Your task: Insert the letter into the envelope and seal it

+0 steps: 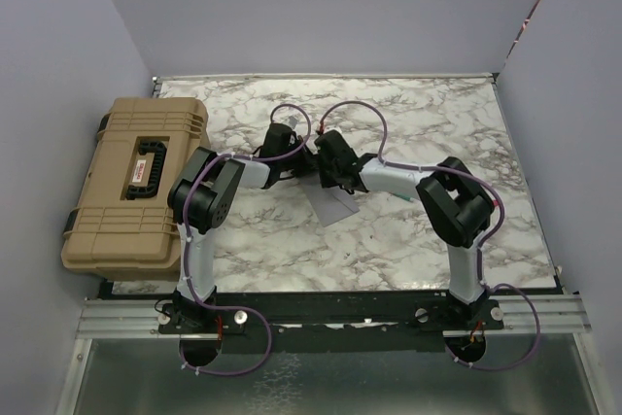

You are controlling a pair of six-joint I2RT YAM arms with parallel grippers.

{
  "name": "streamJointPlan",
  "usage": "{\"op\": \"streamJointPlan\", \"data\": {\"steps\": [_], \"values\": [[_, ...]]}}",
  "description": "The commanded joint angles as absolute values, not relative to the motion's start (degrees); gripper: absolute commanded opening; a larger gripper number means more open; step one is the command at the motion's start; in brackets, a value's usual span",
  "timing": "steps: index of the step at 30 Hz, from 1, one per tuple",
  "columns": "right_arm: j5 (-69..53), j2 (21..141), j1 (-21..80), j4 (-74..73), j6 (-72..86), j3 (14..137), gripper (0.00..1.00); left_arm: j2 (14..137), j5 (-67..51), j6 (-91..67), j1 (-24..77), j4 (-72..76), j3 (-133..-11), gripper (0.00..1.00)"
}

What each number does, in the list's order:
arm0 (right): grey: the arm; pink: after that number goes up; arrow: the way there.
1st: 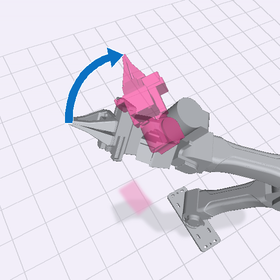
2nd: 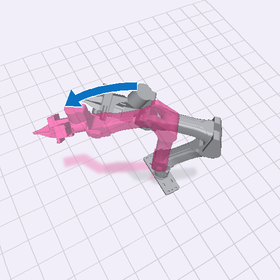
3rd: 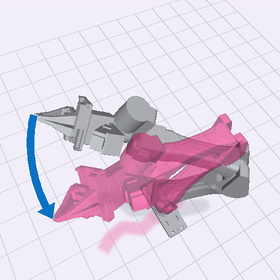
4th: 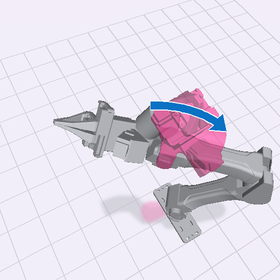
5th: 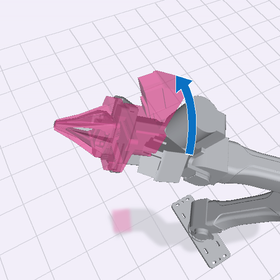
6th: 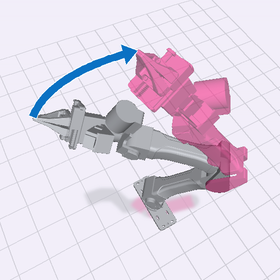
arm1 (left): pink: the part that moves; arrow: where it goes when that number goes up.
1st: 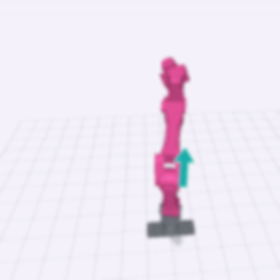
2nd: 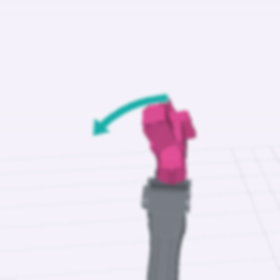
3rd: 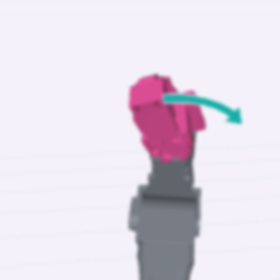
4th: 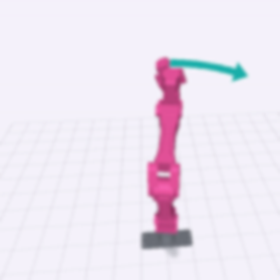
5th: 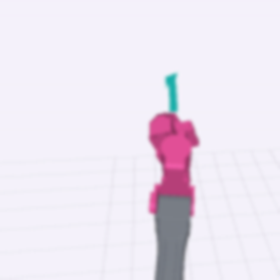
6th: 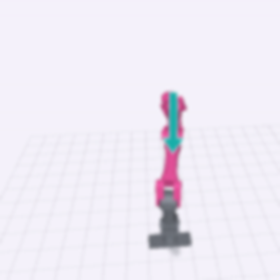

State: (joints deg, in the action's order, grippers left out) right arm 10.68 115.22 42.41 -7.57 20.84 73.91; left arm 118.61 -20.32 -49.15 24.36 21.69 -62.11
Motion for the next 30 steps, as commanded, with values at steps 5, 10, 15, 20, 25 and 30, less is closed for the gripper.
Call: {"op": "streamJointPlan", "data": {"steps": [5, 10, 15, 20, 25, 30], "values": [[6.2, 114.78, 43.85, -15.27, 20.91, 68.05, 0.01, 122.46, -11.34, -45.98, 22.85, 9.67, -59.58, 0.0], [8.65, 114.34, 43.79, -16.09, 21.47, 67.0, 0.0, 122.73, -11.57, -45.64, 22.85, 9.32, -59.9, 0.0], [11.88, 114.16, 43.82, -17.34, 21.19, 66.1, 0.0, 123.11, -12.17, -45.45, 22.77, 9.19, -60.18, 0.0], [10.86, 108.57, 43.78, -13.6, 17.89, 59.79, 0.01, 123.62, -13.83, -45.27, 22.81, 9.02, -61.06, 0.0], [13.61, 106.15, 43.82, -15.89, 17.01, 57.87, 0.01, 123.93, -14.75, -45.14, 22.76, 8.9, -61.93, 0.0], [13.05, 103.02, 43.78, -16.55, 18.15, 57.13, 0.01, 122.83, -15.65, -44.8, 22.76, 8.68, -62.11, 0.0]]}}
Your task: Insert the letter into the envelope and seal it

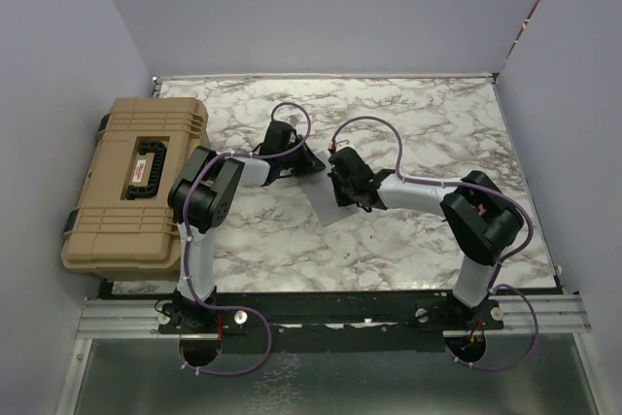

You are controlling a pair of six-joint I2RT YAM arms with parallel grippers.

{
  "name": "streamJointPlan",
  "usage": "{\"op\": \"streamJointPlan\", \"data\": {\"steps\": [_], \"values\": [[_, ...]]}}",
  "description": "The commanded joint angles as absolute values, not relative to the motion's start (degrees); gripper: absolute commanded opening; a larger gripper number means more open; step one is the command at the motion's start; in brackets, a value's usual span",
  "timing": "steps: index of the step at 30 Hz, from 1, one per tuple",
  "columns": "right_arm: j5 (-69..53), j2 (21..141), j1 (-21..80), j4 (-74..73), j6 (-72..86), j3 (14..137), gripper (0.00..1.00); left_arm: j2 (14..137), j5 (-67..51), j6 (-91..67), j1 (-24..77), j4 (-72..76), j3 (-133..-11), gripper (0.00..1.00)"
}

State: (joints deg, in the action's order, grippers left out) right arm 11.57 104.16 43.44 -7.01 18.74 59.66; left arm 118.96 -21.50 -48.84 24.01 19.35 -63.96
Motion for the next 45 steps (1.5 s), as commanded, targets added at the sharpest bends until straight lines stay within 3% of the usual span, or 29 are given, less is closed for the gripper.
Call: {"op": "streamJointPlan", "data": {"steps": [1, 3, 8, 22, 29, 45], "values": [[12.96, 102.09, 43.73, -16.6, 18.37, 57.26, 0.01, 122.46, -16.37, -44.75, 22.76, 8.67, -62.44, 0.0], [13.06, 100.57, 43.81, -16.53, 18.83, 58.49, 0.01, 121.47, -18.7, -44.42, 22.77, 8.71, -63.98, 0.01], [13.02, 101.42, 43.74, -16.83, 19.27, 64.57, 0.01, 117.68, -24.44, -50.03, 21.53, 19.87, -62.79, 0.14], [13.82, 110.67, 43.7, -15.34, 19.04, 75.64, 0.01, 117.49, -27.15, -50.36, 20.17, 32.64, -61.82, 0.21], [19.48, 114.12, 43.75, -12.06, 19.91, 78.76, 0.01, 119.36, -20.88, -50.35, 19.91, 31.82, -61.51, 0.01], [21.17, 126.21, 42.8, -12.21, 21.11, 90.23, 0.03, 123.01, -16.94, -47.84, 19.78, 20.25, -62.02, 0.0]]}}
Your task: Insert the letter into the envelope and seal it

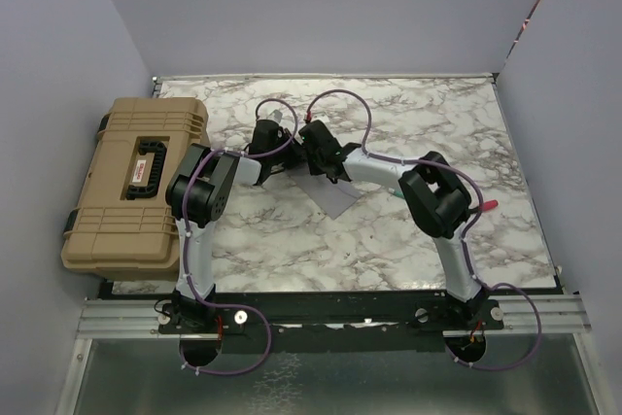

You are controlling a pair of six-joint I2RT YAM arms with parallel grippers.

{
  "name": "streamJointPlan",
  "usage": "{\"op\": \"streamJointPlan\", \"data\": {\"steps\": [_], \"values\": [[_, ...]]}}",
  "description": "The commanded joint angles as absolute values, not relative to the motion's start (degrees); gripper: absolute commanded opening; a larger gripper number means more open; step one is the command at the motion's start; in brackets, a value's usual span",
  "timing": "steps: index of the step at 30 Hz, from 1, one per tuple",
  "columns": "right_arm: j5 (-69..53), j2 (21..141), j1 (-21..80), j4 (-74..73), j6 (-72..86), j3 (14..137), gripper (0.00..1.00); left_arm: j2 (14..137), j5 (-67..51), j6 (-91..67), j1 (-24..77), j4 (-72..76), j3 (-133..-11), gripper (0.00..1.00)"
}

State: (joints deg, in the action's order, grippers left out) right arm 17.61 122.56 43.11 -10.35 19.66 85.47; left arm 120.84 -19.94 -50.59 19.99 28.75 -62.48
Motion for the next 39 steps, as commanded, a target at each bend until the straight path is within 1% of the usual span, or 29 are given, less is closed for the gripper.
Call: {"op": "streamJointPlan", "data": {"steps": [1, 9, 16, 20, 29, 39], "values": [[21.57, 126.86, 42.74, -12.62, 21.32, 90.86, 0.03, 123.04, -16.82, -47.71, 19.79, 19.81, -62.17, 0.0], [21.05, 129.47, 42.52, -15.95, 23.21, 91.91, 0.04, 123.52, -17.06, -47.64, 19.78, 18.03, -63.19, 0.0], [14.49, 125.57, 42.64, -15.3, 21.55, 84.24, 0.03, 123.58, -16.2, -47.55, 19.43, 16.91, -63.17, 0.0], [13.57, 124.11, 43.04, -14.98, 21.2, 80.32, 0.01, 123.81, -16.08, -47.56, 19.18, 16.41, -63.28, 0.0], [9.29, 121.31, 43.95, -12.92, 20.61, 74.49, 0.0, 124.28, -15.83, -47.53, 19.1, 16.32, -62.49, 0.0], [9.73, 118.59, 45.29, -12.31, 21.07, 69.2, 0.0, 123.76, -15.66, -47.14, 18.92, 15.92, -62.43, 0.0]]}}
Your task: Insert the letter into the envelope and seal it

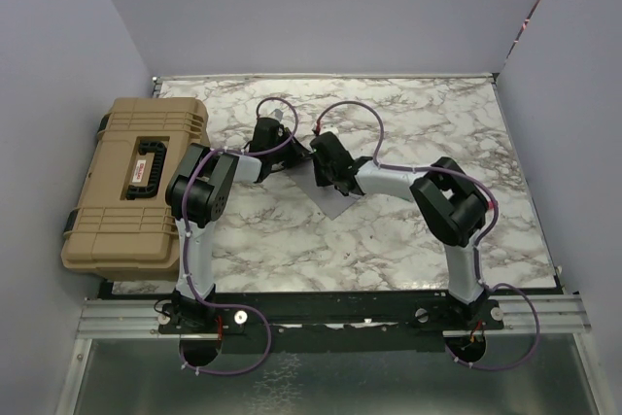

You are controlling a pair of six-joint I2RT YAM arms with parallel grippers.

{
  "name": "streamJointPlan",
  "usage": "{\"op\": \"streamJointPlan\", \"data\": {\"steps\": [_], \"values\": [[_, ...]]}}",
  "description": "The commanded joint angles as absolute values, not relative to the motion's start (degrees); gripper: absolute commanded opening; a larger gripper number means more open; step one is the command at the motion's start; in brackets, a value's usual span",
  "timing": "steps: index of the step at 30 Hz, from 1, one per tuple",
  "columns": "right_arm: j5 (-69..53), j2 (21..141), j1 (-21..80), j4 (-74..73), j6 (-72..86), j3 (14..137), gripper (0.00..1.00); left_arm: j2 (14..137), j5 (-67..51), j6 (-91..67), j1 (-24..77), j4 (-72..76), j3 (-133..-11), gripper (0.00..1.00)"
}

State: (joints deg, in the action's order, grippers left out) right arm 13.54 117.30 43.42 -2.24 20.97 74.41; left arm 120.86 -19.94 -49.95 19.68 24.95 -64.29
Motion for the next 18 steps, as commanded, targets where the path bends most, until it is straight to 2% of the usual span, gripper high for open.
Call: {"op": "streamJointPlan", "data": {"steps": [1, 18], "values": [[9.86, 118.29, 45.41, -12.31, 21.09, 68.72, 0.0, 123.75, -15.57, -47.11, 18.9, 15.83, -62.41, 0.0], [12.94, 116.04, 45.44, -12.15, 22.82, 64.54, 0.0, 124.1, -16.35, -46.29, 18.82, 14.76, -63.55, 0.0]]}}
